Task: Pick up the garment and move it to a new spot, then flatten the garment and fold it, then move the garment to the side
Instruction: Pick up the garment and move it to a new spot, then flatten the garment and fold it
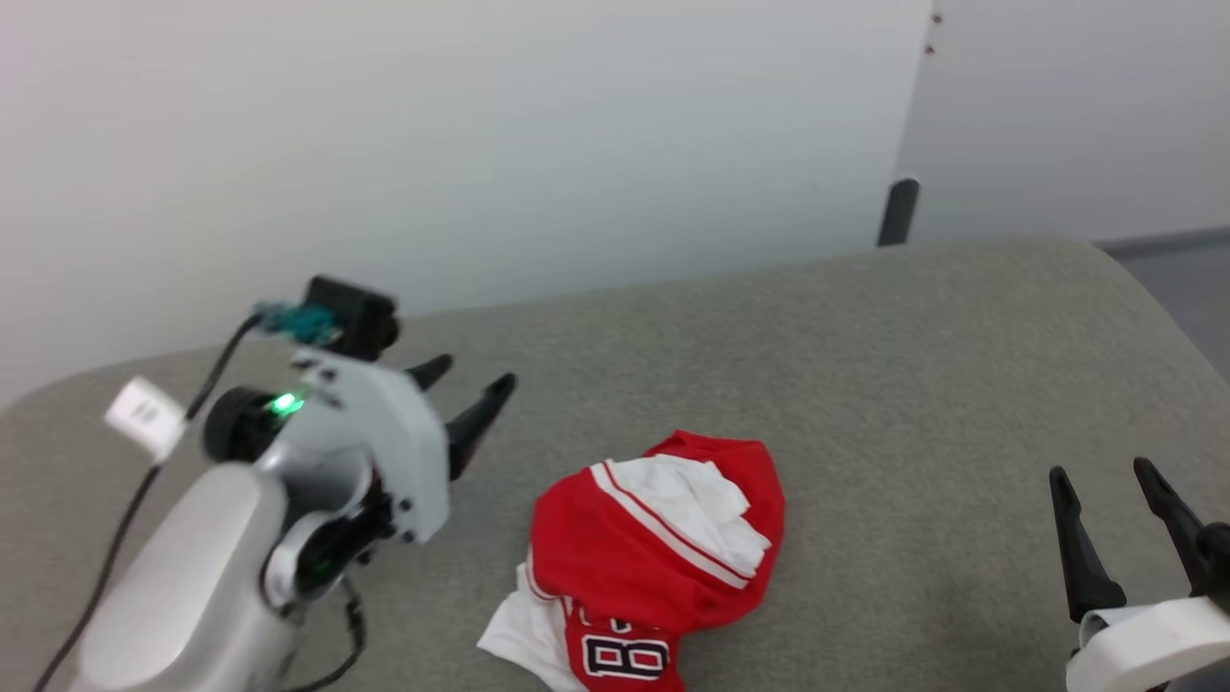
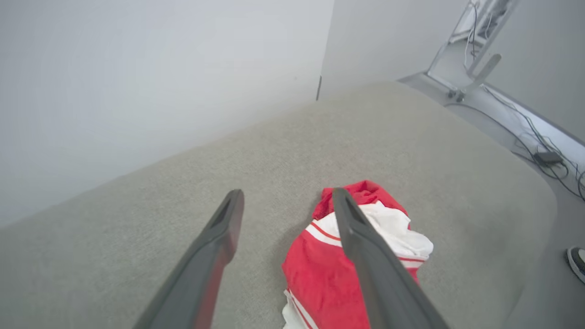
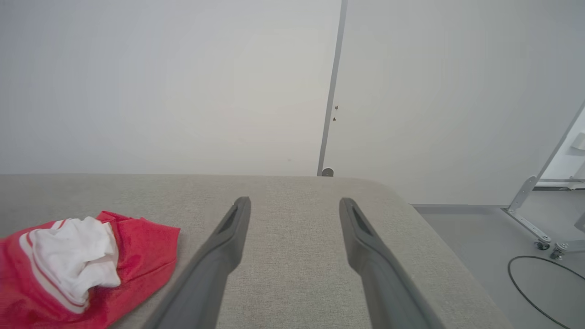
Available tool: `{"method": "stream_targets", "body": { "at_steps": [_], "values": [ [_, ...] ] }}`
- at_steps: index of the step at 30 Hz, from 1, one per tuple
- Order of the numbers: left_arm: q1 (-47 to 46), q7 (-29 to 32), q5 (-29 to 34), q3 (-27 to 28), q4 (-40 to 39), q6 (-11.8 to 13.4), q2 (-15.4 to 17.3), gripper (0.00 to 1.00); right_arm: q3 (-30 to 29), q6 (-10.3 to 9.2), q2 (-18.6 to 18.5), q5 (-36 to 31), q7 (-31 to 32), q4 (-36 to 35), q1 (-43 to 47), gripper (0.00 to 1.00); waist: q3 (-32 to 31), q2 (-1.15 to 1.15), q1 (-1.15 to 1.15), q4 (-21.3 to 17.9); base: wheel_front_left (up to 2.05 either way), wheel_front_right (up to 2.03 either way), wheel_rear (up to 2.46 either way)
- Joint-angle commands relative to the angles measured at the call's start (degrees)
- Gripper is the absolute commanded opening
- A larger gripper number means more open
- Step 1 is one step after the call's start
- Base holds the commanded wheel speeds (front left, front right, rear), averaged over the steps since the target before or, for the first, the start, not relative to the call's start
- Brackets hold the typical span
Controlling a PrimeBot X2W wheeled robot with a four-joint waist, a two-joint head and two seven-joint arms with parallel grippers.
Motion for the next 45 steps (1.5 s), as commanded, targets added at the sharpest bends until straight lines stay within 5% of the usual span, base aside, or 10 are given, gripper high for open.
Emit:
{"method": "stream_targets", "body": {
  "at_steps": [1, 14, 22, 35, 45],
  "values": [
    [1.4, -0.9, 0.2, 0.5, -0.5, 0.4, 0.5, 1.0, -0.1, 0.0, 0.0, 0.4, -0.3, 0.1, 0.7, 1.0, -2.5, 0.0, 0.0, 2.7, 0.0, 0.0, 0.0],
    [20.6, -21.1, 2.6, 10.4, -9.3, 4.4, 6.5, 1.0, -1.2, 0.0, 0.8, -0.4, -2.4, 1.2, 3.3, 1.0, -5.7, 0.0, 0.0, 8.2, 0.0, 0.0, 0.0],
    [32.0, -30.5, 2.5, 15.5, -10.9, 6.4, 7.3, 1.0, -1.9, 0.0, 0.2, -0.3, -4.6, 2.9, 5.1, 1.0, -6.6, 0.0, 0.0, 10.1, 0.0, 0.0, 0.0],
    [41.0, -40.0, 3.8, 18.2, -8.6, 6.3, 7.6, 1.0, -3.5, 0.0, -1.5, -0.7, -7.8, 5.5, 6.0, 1.0, -6.9, 0.0, 0.0, 10.1, 0.0, 0.0, 0.0],
    [42.6, -41.5, 3.5, 19.0, -8.5, 6.2, 7.8, 1.0, -3.7, 0.0, -1.7, -0.9, -7.4, 4.8, 6.2, 1.0, -6.6, 0.0, 0.0, 9.6, 0.0, 0.0, 0.0]
  ]
}}
